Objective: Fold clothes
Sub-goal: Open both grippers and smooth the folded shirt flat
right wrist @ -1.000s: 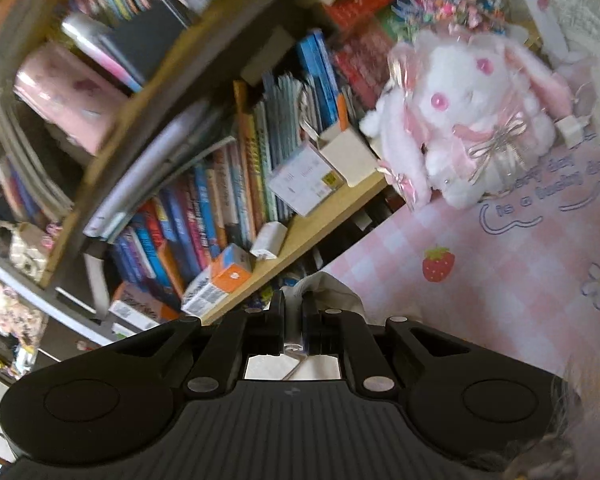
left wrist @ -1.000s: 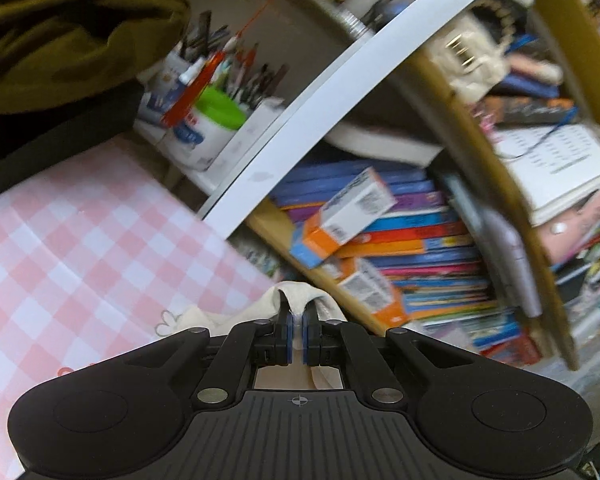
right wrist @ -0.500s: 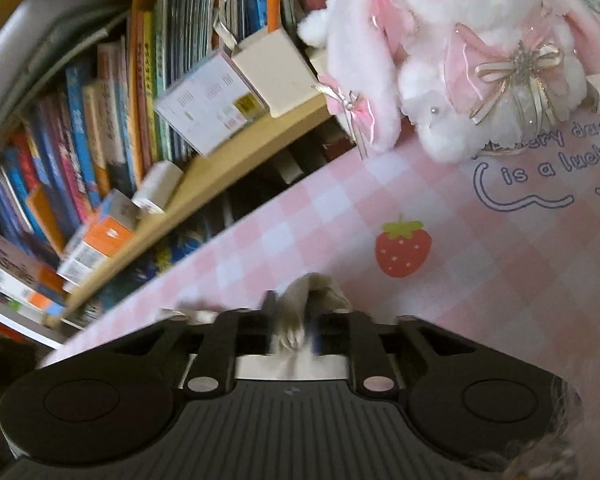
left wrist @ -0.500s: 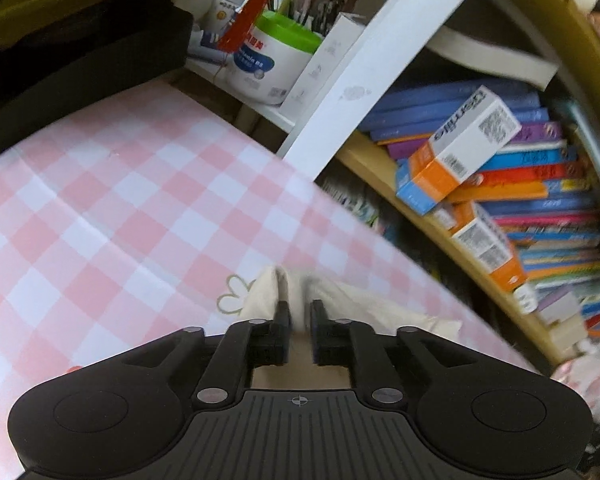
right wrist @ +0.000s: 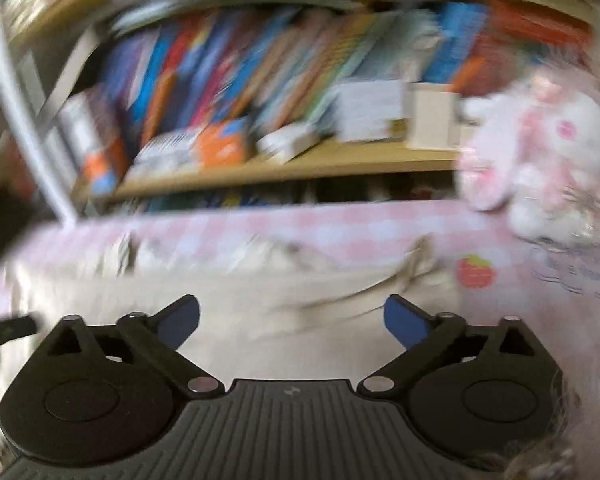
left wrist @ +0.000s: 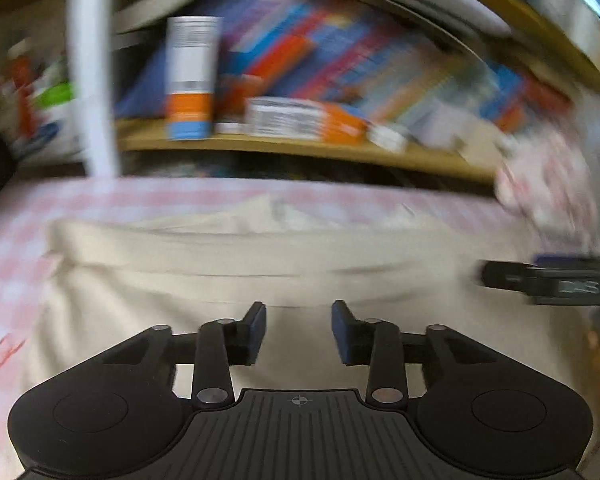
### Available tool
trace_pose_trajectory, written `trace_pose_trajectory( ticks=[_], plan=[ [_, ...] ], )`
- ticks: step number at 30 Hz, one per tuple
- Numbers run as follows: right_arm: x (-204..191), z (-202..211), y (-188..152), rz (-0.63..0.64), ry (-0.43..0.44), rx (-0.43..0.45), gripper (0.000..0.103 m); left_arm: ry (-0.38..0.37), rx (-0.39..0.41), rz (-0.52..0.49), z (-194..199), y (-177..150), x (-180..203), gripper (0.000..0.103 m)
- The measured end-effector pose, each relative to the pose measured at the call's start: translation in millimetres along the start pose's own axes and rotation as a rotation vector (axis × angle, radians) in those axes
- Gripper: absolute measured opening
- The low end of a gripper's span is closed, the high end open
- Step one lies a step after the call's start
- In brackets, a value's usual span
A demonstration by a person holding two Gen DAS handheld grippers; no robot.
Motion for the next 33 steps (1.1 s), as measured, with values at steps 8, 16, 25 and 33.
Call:
trace_pose_trajectory(
  ticks=[8,16,25,33],
  plan=[
    [-17.3,-25.2,-38.2,0.121,-0.072,-0.051,0.103,-0.029,-0.057,-0.136,-23.4,-9.3,39.3,0.030],
    [-15.7,-25.5,-45.7,0.138,-0.053,-0.008,0.103,0.045,-0.050,-0.175,-63.1,27.4,34.7,0.026],
    [-15.9,-24.7,-46.8,0.142,-0.049,0.013,0.103,0.191,-0.011,-0.015,-115.1,121.6,-20.4,0.026],
    [-16.1,-22.8,-47.5,0.143,-0.042,0.028,0.103,-0.074,-0.018,-0.125,-46.2,68.5,24.4,0.027]
  ],
)
Point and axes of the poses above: each gripper's, at about its wrist camera, not at the fingertips, and z roughly against the way its jaws point, x to its right, y to its top, the point moved 9 cm from there along -z, roughly the way its jaws point, and after that the axes turned 2 degrees about x, right-handed, at the moved point
